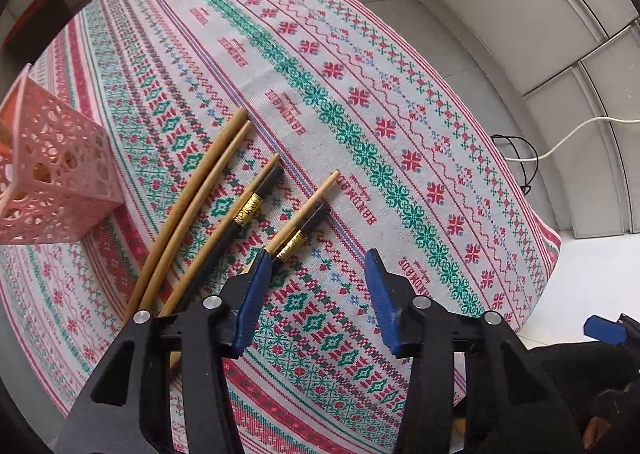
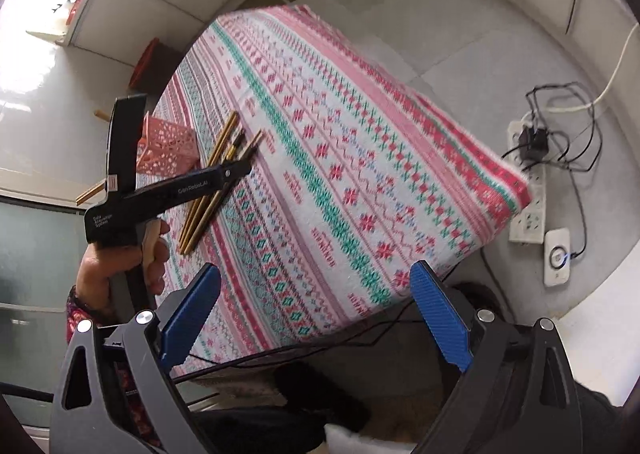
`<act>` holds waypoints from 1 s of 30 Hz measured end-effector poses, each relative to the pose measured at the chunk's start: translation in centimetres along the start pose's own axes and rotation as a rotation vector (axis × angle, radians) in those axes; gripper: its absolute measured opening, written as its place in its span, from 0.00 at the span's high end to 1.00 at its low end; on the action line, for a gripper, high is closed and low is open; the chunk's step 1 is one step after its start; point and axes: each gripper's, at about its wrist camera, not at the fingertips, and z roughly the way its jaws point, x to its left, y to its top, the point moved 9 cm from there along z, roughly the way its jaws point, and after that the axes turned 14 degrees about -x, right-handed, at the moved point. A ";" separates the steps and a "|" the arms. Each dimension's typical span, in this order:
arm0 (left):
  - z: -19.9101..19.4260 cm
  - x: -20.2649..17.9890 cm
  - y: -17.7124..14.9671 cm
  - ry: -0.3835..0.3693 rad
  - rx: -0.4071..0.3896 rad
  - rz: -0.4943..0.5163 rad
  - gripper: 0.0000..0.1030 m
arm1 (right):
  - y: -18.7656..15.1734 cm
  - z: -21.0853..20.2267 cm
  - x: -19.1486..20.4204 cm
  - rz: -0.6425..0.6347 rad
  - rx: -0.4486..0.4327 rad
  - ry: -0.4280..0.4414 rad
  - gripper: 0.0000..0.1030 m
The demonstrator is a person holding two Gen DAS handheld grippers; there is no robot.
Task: Organize utensils
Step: 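Lower the left tool to the pile and grasp a chopstick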
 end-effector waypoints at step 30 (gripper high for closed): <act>-11.3 -0.6 -5.2 0.108 -0.290 0.004 0.94 | 2.7 7.2 3.7 0.093 0.006 -0.072 0.12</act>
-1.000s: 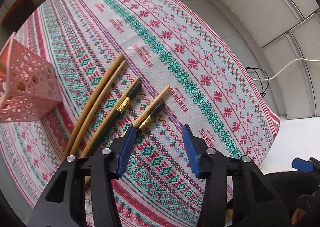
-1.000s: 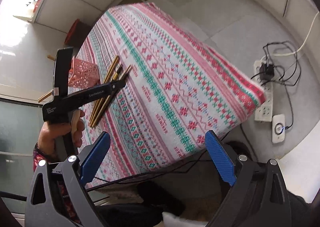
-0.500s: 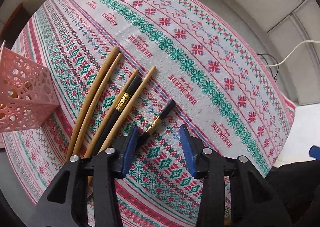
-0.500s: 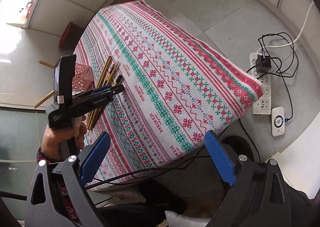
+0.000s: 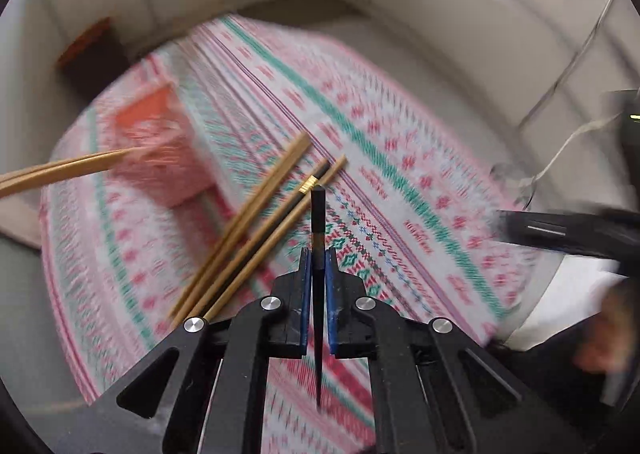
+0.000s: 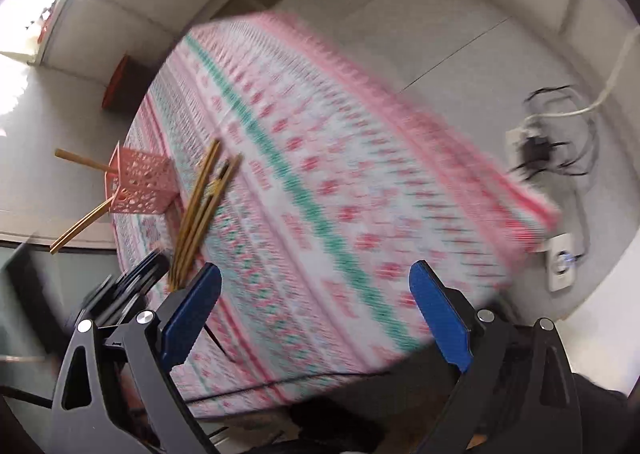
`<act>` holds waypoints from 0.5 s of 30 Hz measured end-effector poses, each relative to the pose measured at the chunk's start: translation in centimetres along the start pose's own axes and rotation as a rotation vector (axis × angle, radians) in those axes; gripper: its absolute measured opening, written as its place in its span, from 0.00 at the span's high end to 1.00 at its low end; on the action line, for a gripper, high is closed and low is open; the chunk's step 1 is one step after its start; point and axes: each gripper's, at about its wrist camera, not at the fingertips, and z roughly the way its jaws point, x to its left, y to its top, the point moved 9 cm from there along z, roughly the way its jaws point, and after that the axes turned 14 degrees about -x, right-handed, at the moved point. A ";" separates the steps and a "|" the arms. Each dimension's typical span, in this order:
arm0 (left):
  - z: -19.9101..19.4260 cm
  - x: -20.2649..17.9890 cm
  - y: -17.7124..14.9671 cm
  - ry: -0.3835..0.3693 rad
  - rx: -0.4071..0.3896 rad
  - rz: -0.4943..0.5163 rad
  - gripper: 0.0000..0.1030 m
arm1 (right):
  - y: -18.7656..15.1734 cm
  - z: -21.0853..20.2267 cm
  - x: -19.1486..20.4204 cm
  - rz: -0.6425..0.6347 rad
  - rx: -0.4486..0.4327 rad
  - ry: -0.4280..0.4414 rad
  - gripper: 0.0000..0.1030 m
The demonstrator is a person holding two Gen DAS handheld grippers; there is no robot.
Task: Organize utensils
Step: 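Lift the chopstick with the left tool while the right tool reaches toward the pile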
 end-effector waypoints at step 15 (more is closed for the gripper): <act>-14.5 4.7 3.3 -0.023 -0.314 -0.089 0.94 | 2.9 10.8 6.0 0.117 0.017 -0.169 0.60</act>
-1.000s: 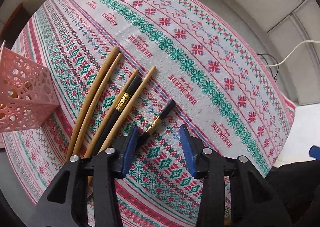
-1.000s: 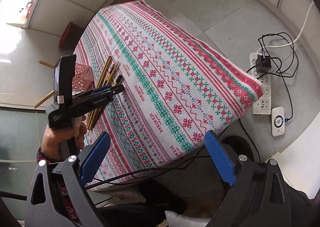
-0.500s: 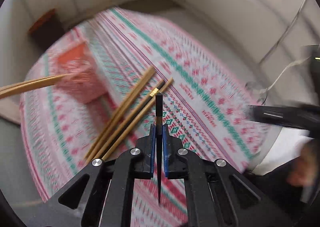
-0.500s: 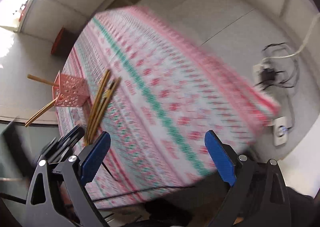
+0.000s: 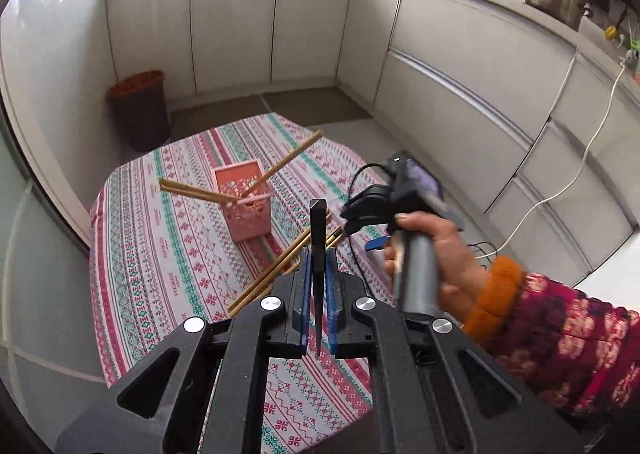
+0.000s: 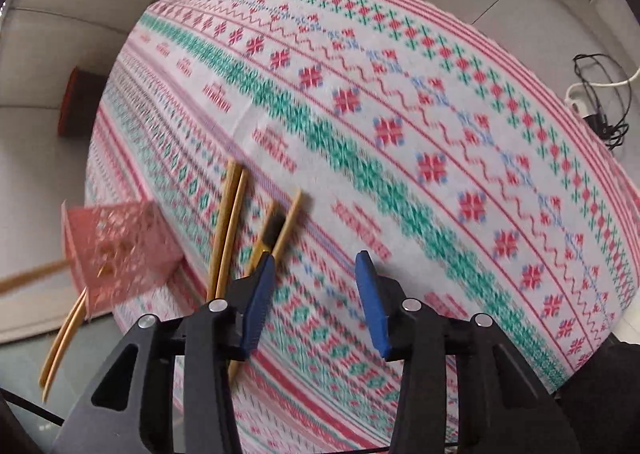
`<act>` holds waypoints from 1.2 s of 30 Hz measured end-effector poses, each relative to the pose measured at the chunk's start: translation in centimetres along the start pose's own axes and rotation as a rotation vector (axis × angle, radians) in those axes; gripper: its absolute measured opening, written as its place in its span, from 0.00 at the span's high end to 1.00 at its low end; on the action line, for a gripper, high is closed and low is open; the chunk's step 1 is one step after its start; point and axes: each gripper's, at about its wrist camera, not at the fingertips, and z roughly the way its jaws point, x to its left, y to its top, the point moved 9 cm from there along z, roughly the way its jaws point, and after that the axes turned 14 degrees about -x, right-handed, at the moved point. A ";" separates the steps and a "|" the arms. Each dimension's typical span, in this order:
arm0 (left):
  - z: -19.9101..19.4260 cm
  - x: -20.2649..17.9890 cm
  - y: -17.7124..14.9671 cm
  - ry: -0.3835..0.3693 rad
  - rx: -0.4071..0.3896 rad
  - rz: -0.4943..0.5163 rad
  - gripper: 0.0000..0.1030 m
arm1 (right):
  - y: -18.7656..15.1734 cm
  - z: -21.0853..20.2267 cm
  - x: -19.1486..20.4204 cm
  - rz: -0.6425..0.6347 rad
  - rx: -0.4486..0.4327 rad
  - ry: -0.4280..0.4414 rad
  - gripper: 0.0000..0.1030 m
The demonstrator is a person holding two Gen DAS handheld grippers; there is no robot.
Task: Organize utensils
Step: 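Lift the chopstick with the left tool while the right tool reaches toward the pile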
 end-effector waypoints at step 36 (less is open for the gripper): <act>-4.2 1.1 2.3 0.039 -0.115 -0.022 0.94 | 2.7 -4.8 1.9 -0.279 -0.225 0.196 0.93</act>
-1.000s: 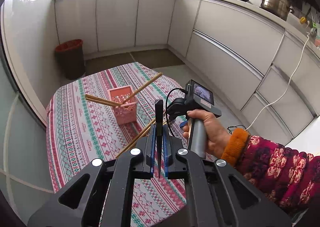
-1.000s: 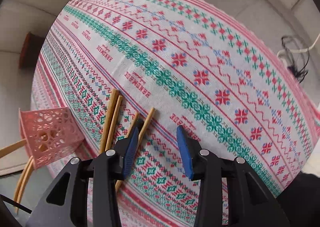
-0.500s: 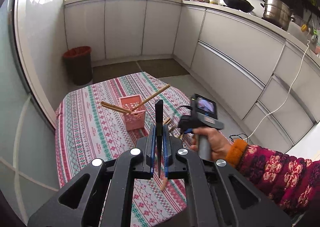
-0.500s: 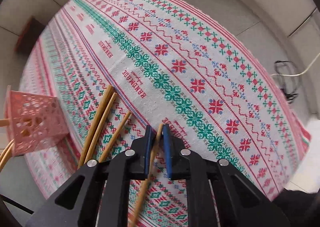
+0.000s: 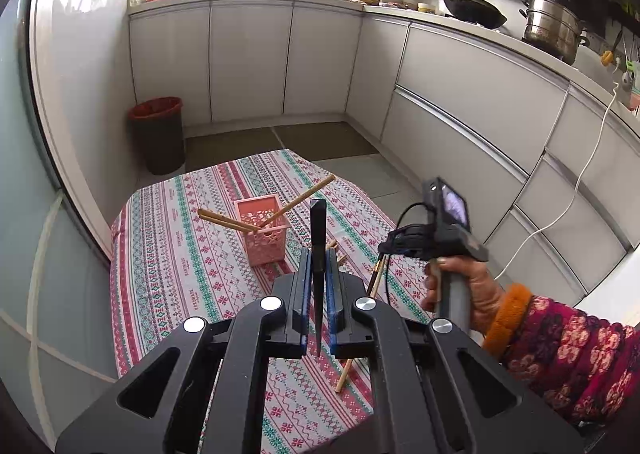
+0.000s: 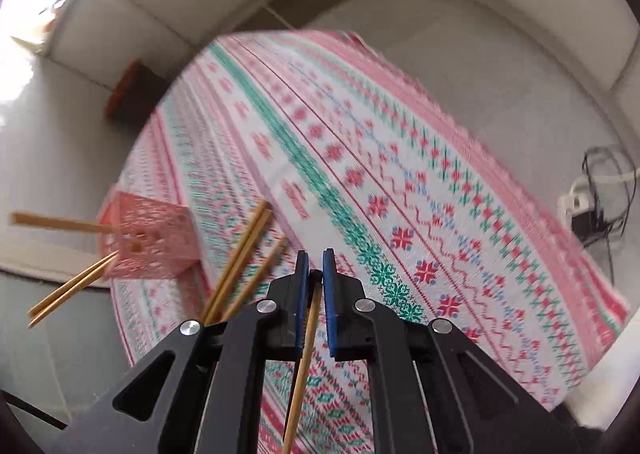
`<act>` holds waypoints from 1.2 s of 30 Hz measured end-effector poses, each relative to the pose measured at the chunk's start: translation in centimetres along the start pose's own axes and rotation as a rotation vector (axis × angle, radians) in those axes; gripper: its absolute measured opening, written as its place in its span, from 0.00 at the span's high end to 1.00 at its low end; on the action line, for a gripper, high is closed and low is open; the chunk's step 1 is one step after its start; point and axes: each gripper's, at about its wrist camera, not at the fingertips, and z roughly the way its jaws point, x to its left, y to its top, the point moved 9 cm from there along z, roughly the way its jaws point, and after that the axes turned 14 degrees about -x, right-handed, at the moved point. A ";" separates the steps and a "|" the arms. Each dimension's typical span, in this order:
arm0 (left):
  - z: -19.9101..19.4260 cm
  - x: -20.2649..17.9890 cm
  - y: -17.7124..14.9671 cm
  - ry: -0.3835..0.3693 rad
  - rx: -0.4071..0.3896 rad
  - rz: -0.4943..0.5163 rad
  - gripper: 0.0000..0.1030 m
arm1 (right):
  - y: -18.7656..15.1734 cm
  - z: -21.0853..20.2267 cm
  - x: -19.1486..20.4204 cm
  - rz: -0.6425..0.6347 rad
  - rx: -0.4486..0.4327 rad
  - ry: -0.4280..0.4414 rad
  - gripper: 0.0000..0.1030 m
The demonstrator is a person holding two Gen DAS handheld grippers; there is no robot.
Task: Organize utensils
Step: 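Carry both held chopsticks over the pink basket and open both tools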
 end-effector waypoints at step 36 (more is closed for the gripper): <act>6.6 5.1 9.8 0.246 -0.201 -0.157 0.94 | 12.3 -29.0 12.4 -0.257 -0.378 0.345 0.93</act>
